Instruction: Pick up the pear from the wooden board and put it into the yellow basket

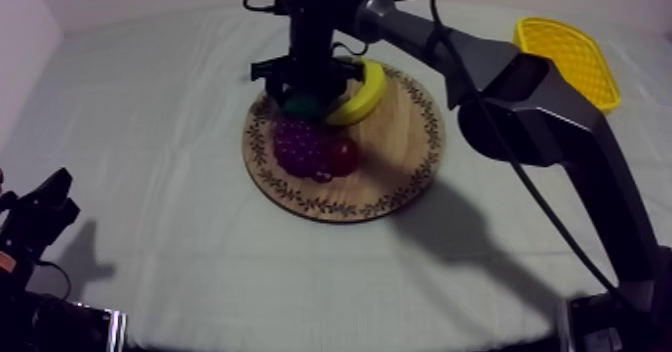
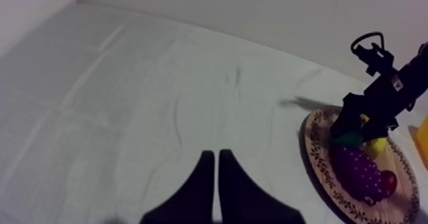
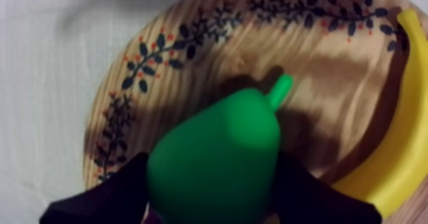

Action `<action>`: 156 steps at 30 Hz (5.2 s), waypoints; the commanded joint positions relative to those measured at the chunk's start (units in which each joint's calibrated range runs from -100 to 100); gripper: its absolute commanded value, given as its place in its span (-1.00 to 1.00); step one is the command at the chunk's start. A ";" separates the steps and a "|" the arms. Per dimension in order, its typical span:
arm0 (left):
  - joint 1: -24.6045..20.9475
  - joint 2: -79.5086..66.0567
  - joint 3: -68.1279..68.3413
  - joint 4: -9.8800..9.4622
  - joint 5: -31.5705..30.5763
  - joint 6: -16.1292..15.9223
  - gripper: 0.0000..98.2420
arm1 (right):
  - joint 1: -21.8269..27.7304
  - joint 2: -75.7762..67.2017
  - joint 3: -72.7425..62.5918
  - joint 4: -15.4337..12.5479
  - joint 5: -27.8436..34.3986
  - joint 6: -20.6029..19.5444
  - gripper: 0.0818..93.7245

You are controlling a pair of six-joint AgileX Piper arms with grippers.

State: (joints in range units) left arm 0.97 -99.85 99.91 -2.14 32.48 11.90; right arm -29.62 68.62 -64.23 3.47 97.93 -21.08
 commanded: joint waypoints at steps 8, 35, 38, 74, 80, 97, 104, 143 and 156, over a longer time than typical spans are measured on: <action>0.01 0.02 -0.02 0.01 0.02 0.00 -1.00 | -0.39 1.40 -0.12 1.94 -0.13 0.59 -0.20; 0.01 0.02 -0.02 0.01 0.02 0.00 -1.00 | 0.61 -39.01 28.08 4.36 -0.06 0.47 -0.27; 0.01 0.02 -0.02 0.01 0.02 0.00 -1.00 | 1.02 -43.92 30.96 4.59 0.01 0.62 -0.26; 0.01 0.02 -0.02 0.01 0.02 0.00 -1.00 | 30.79 -47.67 52.29 8.48 -8.85 8.08 -0.15; 0.01 0.02 -0.02 0.01 0.02 0.00 -1.00 | 30.91 -40.73 51.94 9.16 -10.04 8.07 -0.07; 0.01 0.02 -0.02 0.01 0.02 0.00 -1.00 | 31.33 -32.88 52.83 9.32 -9.06 10.66 0.42; 0.01 0.02 -0.02 0.01 0.02 0.00 -1.00 | 31.04 -38.25 54.11 9.29 -9.46 10.22 0.36; 0.01 0.02 -0.02 0.01 0.02 0.00 -1.00 | 25.66 -144.56 149.35 -5.04 -63.41 21.07 -1.00; 0.01 0.02 -0.02 0.01 0.02 0.01 -1.00 | 27.56 -163.62 162.24 -5.65 -56.31 16.18 -1.00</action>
State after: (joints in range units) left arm 0.97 -99.85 99.91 -2.14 32.48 11.90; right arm -2.18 -93.41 97.68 -2.39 42.89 -0.89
